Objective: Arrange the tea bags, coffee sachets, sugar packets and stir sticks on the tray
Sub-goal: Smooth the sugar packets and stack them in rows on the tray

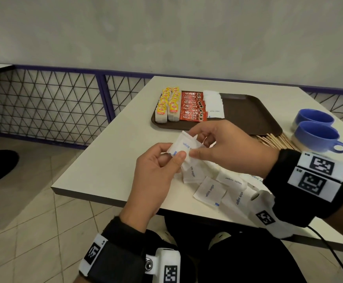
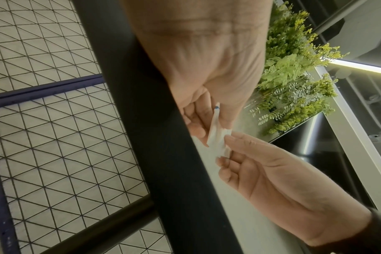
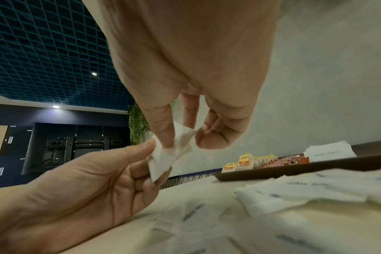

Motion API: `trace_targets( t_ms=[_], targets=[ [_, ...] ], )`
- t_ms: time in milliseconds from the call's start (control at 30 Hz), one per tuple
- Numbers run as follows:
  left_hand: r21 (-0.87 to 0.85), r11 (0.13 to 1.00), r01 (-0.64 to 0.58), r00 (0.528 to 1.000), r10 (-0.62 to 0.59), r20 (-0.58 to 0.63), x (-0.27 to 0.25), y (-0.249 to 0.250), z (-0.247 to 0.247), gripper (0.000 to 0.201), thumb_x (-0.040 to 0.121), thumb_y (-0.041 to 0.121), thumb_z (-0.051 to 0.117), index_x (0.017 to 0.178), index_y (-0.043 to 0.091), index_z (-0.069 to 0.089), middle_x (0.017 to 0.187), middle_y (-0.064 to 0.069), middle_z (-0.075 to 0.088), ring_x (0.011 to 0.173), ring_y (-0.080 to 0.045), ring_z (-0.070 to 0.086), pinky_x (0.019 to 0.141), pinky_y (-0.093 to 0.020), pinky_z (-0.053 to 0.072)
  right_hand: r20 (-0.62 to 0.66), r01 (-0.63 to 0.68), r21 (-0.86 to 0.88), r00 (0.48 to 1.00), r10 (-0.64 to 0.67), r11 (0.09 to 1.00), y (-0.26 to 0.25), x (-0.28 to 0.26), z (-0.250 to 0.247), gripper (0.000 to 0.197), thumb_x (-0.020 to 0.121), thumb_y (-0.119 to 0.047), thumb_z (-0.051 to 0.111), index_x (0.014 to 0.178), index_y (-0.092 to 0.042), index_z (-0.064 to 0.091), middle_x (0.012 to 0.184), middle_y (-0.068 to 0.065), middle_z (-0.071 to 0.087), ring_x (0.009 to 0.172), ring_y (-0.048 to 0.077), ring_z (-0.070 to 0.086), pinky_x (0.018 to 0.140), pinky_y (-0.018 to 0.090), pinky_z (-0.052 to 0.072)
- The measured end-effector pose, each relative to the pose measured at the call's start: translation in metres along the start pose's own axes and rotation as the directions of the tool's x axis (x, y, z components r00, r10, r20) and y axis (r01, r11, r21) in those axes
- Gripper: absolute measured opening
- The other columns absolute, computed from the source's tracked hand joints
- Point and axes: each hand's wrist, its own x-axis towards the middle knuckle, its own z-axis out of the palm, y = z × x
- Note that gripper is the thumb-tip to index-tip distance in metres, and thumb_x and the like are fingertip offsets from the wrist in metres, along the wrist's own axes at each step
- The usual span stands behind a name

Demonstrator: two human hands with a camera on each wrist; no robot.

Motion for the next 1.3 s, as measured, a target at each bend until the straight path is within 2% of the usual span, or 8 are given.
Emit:
trace_targets(
  t_ms=[67, 267, 400, 600, 933, 1133, 1200, 1300],
  targets=[
    [-0.023, 1.000, 0.007, 1.000, -0.007, -0.018, 0.001, 0.000, -0.002, 0.017, 0.090, 0.015, 0.073, 0.106, 0.020, 0.068, 0.087, -0.001, 0.079, 0.072, -0.015, 0.071, 0.075, -0.027, 0.059, 0.007, -0.005, 0.051, 1.000, 0.005, 0.999, 0.001, -0.001, 0.007, 0.026, 0.089, -0.039, 0.075, 0.111, -0.025, 0.072, 0.098, -0.005, 0.071, 0.083, 0.015, 0.069, 0.077, 0.043, 0.062],
    [-0.075, 0.997, 0.029, 0.999, -0.031, -0.033, 0.000, 0.000, 0.000, 0.016, 0.090, 0.014, 0.072, 0.106, 0.017, 0.071, 0.088, -0.006, 0.079, 0.081, -0.022, 0.075, 0.080, -0.033, 0.062, 0.030, -0.023, 0.182, 0.999, 0.018, 0.983, -0.002, 0.000, 0.008, 0.015, 0.093, -0.027, 0.072, 0.095, -0.012, 0.073, 0.081, 0.009, 0.075, 0.066, 0.022, 0.075, 0.067, 0.046, 0.064],
    [-0.073, 0.997, 0.023, 0.999, -0.025, -0.032, 0.000, -0.001, 0.000, 0.013, 0.093, 0.012, 0.069, 0.105, 0.013, 0.074, 0.086, -0.007, 0.079, 0.081, -0.021, 0.076, 0.077, -0.028, 0.061, -0.034, -0.019, 0.186, 0.999, 0.026, 0.982, -0.002, 0.002, 0.005, 0.018, 0.088, -0.029, 0.077, 0.085, -0.012, 0.071, 0.067, 0.004, 0.069, 0.054, 0.019, 0.068, 0.052, 0.036, 0.058],
    [-0.089, 0.995, 0.034, 0.999, -0.036, -0.017, -0.001, 0.002, -0.001, 0.017, 0.095, 0.009, 0.066, 0.102, 0.023, 0.072, 0.090, 0.000, 0.080, 0.084, -0.018, 0.077, 0.076, -0.022, 0.060, 0.102, -0.139, 0.350, 0.989, 0.110, 0.926, 0.002, 0.001, 0.008, 0.018, 0.089, -0.024, 0.076, 0.096, -0.008, 0.072, 0.090, 0.018, 0.073, 0.065, 0.024, 0.070, 0.052, 0.033, 0.055],
    [-0.061, 0.997, 0.045, 0.999, -0.045, 0.010, -0.003, 0.003, -0.002, 0.017, 0.095, 0.010, 0.066, 0.110, 0.015, 0.074, 0.096, -0.001, 0.079, 0.089, -0.020, 0.076, 0.083, -0.029, 0.061, 0.064, -0.041, 0.266, 0.998, 0.025, 0.963, 0.003, 0.004, 0.006, 0.017, 0.087, -0.027, 0.079, 0.092, -0.012, 0.072, 0.082, 0.011, 0.074, 0.064, 0.027, 0.070, 0.057, 0.039, 0.059],
    [-0.018, 1.000, 0.013, 0.998, -0.014, -0.054, -0.001, 0.000, 0.000, 0.016, 0.089, 0.015, 0.074, 0.104, 0.019, 0.076, 0.094, 0.004, 0.079, 0.095, -0.013, 0.074, 0.084, -0.023, 0.058, 0.174, -0.129, 0.106, 0.979, 0.109, 0.986, 0.008, 0.027, -0.039, 0.018, 0.088, -0.027, 0.077, 0.091, -0.010, 0.073, 0.077, 0.008, 0.075, 0.062, 0.013, 0.066, 0.057, 0.027, 0.053],
    [0.032, 0.999, -0.020, 0.999, 0.021, -0.032, -0.001, -0.002, -0.001, 0.012, 0.089, 0.015, 0.073, 0.099, 0.021, 0.077, 0.096, 0.009, 0.078, 0.096, -0.005, 0.072, 0.082, -0.015, 0.054, 0.105, -0.193, -0.067, 0.974, 0.199, 0.979, 0.014, 0.054, -0.072, 0.016, 0.089, -0.033, 0.077, 0.088, -0.017, 0.074, 0.071, 0.001, 0.075, 0.054, 0.006, 0.061, 0.059, 0.026, 0.052],
    [0.068, 0.997, -0.049, 0.999, 0.050, -0.015, -0.002, -0.007, -0.001, 0.015, 0.089, 0.011, 0.073, 0.089, 0.024, 0.080, 0.094, 0.009, 0.078, 0.094, -0.003, 0.071, 0.080, -0.011, 0.050, -0.057, -0.268, -0.212, 0.963, 0.262, 0.940, 0.035, 0.096, -0.114, 0.022, 0.089, -0.036, 0.077, 0.085, -0.015, 0.073, 0.067, 0.002, 0.072, 0.050, 0.010, 0.056, 0.056, 0.026, 0.049]
  ],
)
